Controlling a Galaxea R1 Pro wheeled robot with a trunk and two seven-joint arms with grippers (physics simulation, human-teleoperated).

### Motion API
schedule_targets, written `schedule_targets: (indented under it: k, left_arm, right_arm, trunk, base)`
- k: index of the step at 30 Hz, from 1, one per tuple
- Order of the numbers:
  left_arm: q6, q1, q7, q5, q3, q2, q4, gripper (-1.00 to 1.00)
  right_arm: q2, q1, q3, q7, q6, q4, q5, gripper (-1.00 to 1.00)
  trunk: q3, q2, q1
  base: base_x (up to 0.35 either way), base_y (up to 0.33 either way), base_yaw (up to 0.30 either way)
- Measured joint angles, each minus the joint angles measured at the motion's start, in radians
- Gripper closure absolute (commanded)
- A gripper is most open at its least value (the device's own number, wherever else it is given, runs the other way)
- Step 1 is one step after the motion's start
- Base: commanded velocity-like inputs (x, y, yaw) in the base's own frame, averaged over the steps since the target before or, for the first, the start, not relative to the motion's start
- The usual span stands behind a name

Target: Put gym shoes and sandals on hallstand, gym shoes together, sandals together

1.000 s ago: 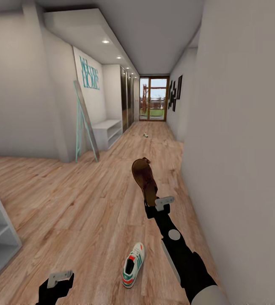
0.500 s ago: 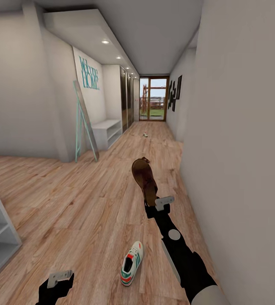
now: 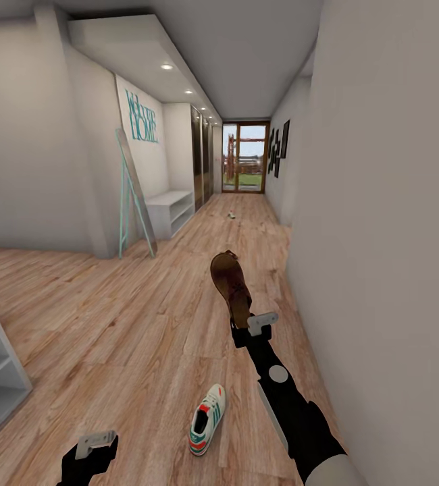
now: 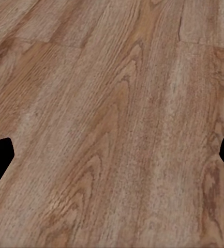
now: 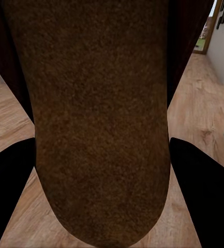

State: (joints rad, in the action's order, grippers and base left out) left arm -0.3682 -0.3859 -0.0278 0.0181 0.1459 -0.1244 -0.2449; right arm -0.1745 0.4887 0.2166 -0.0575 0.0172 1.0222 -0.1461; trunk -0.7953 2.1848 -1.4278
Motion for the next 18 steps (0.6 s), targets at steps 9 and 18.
schedule_targets:
  k: [9,18]
  left_arm:
    - [-0.001,0.000,-0.002,0.000,0.000,0.000,-0.001,-1.00]
    - [0.081,-0.112,-0.001,-0.040,-0.007,0.099,-0.025,-1.00]
  right_arm:
    - [0.000,-0.001,0.000,0.000,0.001,0.002,0.000,1.00]
    - [0.000,-0.001,0.001,-0.001,0.000,0.004,0.000,1.00]
  trunk:
    - [0.000,0.000,0.000]
    - [0.000,0.000,0.000]
  base:
    - [0.000,-0.002,0.000]
    - [0.000,0.000,0.000]
